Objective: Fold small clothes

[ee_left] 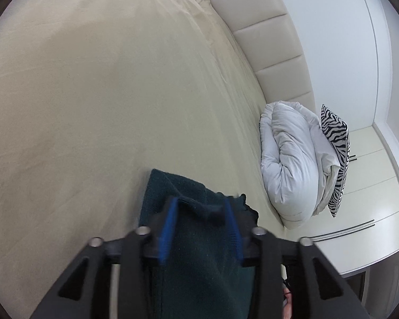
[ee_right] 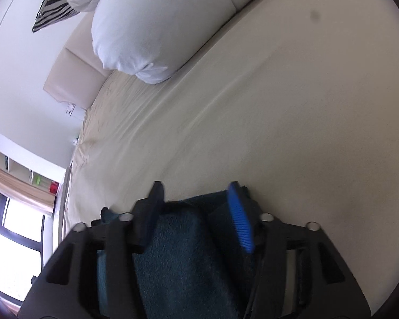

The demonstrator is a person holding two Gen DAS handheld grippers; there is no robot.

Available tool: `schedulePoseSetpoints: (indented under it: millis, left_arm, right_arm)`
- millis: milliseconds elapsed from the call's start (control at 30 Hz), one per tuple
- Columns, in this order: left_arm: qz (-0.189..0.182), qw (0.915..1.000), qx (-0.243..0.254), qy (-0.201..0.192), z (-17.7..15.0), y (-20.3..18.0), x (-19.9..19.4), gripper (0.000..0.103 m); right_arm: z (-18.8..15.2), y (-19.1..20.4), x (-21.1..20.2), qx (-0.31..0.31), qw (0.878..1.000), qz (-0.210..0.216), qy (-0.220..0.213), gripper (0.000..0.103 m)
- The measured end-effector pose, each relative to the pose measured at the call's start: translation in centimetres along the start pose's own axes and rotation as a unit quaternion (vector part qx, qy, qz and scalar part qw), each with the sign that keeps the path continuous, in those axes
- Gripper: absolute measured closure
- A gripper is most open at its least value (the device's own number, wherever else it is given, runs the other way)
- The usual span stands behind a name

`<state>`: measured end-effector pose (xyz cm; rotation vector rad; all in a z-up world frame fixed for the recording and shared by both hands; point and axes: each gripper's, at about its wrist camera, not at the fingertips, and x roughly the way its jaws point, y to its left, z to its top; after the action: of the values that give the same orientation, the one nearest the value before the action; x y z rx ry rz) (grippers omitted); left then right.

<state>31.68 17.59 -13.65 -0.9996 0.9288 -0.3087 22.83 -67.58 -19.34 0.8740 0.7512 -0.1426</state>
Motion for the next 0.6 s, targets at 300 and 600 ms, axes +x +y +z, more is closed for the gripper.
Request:
schedulePoseSetpoints:
  millis: [300,600]
  left_arm:
    - [0.046,0.9954,0.082,-0.014,-3.4,-1.7,-2.7,0.042]
    - [0.097,0.9821,0.16,-0.022,-9.1,-1.6,-4.4,0.051]
  right_arm:
    - [-2.1,4.0,-0.6,-0.144,0.989,-0.03,0.028,0.049]
    - [-5.3,5.4,2.4,-0.248,0.959,-0.113,0.08,0.069]
